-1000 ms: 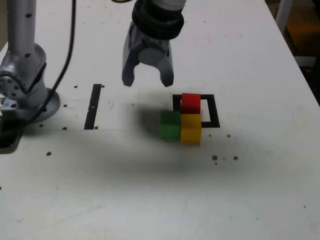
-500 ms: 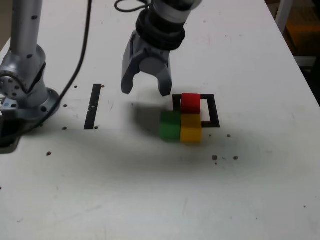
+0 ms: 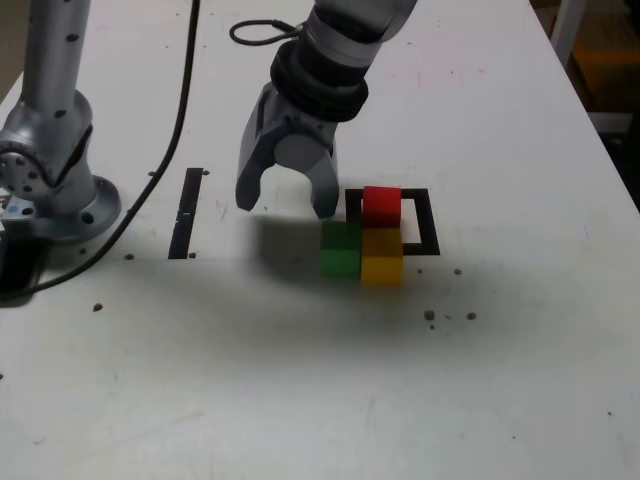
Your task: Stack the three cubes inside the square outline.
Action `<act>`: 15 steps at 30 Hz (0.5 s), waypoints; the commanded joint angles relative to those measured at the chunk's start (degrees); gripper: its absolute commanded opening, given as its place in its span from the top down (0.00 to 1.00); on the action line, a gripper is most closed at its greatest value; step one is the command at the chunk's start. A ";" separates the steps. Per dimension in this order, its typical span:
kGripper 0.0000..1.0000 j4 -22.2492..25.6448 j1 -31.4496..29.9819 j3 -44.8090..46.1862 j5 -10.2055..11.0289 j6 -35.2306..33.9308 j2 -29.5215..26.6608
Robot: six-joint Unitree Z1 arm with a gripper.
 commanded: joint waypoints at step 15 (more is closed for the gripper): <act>0.31 -0.85 -5.50 0.18 -5.49 0.08 0.35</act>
